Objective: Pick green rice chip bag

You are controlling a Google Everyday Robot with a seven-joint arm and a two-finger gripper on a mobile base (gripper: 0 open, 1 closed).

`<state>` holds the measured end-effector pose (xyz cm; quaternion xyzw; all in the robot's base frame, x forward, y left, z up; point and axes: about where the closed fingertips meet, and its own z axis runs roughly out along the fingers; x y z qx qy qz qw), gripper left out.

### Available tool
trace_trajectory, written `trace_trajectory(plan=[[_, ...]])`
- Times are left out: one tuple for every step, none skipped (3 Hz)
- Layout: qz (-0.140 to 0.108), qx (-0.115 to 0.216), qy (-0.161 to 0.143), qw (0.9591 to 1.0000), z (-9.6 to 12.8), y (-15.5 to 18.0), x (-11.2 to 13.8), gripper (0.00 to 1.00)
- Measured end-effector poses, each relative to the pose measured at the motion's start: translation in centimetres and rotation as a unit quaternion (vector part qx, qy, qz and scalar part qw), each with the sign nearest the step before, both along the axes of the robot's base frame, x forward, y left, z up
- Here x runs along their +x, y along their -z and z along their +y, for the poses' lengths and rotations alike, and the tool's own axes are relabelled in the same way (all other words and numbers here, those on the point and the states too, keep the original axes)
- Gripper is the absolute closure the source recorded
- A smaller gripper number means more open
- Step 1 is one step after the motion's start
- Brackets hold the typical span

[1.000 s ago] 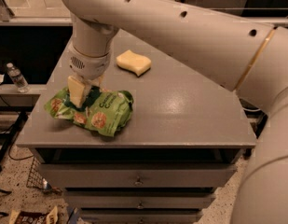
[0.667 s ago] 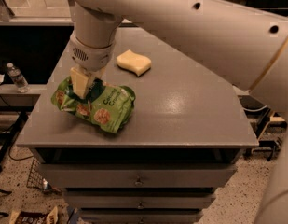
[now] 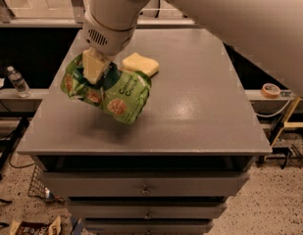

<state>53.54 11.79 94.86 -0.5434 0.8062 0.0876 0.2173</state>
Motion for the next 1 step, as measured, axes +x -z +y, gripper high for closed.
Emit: trace_trajectory(plan=[[-0.025, 0.024, -0.014, 0.9993, -0.65, -1.51, -0.01, 1.00]])
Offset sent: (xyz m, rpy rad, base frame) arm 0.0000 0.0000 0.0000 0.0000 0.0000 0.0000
